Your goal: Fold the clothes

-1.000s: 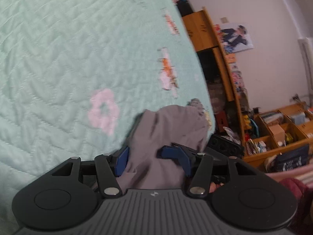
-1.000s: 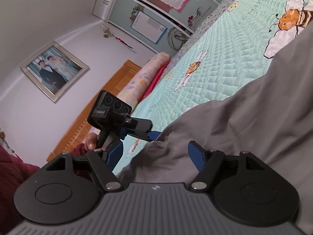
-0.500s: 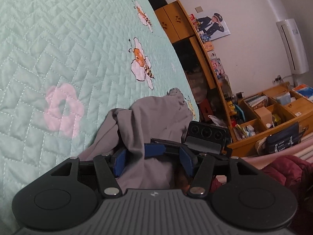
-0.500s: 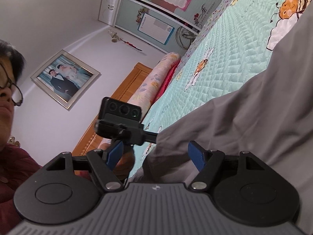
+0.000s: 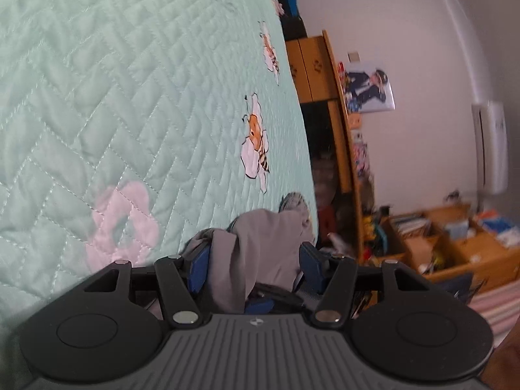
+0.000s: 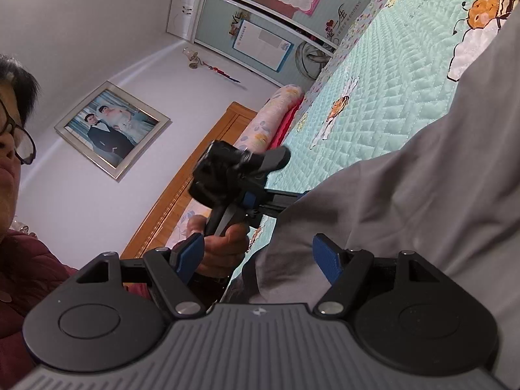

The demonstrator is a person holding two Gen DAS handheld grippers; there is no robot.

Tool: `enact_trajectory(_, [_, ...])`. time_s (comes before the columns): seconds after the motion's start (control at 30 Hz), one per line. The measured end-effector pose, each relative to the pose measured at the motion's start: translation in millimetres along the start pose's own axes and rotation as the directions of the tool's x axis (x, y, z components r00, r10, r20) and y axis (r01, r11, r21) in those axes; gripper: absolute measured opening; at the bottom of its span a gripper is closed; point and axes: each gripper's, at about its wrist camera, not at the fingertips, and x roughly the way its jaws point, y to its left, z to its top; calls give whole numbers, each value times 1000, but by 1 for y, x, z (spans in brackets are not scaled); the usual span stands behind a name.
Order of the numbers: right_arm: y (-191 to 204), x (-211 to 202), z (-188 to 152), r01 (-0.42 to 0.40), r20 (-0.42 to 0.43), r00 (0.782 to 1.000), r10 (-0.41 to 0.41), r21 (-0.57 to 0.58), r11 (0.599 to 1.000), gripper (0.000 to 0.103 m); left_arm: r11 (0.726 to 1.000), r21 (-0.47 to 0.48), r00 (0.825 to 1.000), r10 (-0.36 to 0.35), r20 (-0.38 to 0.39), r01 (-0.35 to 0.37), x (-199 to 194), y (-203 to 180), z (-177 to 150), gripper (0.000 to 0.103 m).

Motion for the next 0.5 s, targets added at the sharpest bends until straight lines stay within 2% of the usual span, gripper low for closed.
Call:
enact_trajectory(0.13, [0,0,0,-2,-2,1000,2,-1,1000,74,999,5,995,-31,-95,31,19,-12,-3,62])
enact_trajectory(0.2, [0,0,-1,-3,-3,1000,3,-1,1000,74,1000,-17,992,-27,-126,25,27,-11,-2,66])
enact_trajectory(0.3, [0,0,-1,-2,-5,1000,2,-3,1000,74,999,-51,988,-20,-155,13,35,-9,-1,66])
enact_trajectory(0.33, [0,0,-1,-1,-6,1000,1,-4,1000,74,998,-67,991,-18,-130,10,34,-9,1,64])
enact_trajectory(0.37, [0,0,-1,0,-6,1000,0,-6,1000,74,996,-85,998,-7,-69,1,30,-8,2,60])
enact_trajectory(0.4, [1,0,-1,1,-7,1000,-2,-8,1000,74,996,-92,1000,10,15,-8,22,-7,4,57])
enact_trajectory(0.43, [1,0,-2,3,-8,1000,-3,-11,1000,74,995,-99,994,26,102,-16,13,-5,5,53])
enact_trajectory(0.5, [2,1,-2,7,-9,1000,-7,-18,1000,74,994,-107,992,14,129,0,10,0,5,53])
